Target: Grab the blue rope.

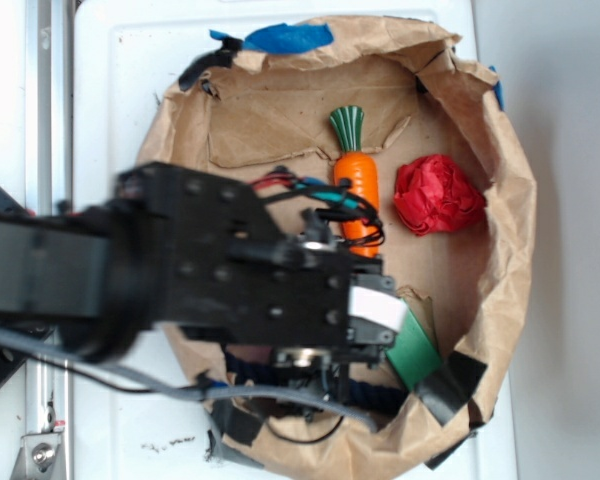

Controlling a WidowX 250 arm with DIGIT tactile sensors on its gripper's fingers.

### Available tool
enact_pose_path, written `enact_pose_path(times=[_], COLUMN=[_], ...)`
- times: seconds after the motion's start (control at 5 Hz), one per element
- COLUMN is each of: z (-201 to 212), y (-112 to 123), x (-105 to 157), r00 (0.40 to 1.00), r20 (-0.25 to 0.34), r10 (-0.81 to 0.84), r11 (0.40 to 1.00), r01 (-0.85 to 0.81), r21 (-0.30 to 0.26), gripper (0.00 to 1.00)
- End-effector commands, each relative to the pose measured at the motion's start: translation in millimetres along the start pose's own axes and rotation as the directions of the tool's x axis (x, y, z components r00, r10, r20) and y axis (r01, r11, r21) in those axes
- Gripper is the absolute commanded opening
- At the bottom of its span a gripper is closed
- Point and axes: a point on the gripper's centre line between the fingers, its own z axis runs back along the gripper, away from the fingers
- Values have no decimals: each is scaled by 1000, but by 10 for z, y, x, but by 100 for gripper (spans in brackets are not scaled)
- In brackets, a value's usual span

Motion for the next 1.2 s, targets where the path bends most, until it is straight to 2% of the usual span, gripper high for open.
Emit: enact_pose_path(times=[0.0,0.2,0.4,0.6,0.8,1.0], z=[113,1,-84,-275,-333,-338], y=[-185,-267,-303,-329,-276,-218], x=[0,-8,-9,12,47,86], r00=[1000,1000,1000,996,994,993], r20=[31,-10,-31,-91,-106,-110], r10=[3,9,2,10,28,40], r11=[993,988,991,996,999,999], r01=[0,-11,-6,-19,-32,-43], r21=[-115,-153,-133,-93,-39,-27], gripper=[100,100,100,100,100,100])
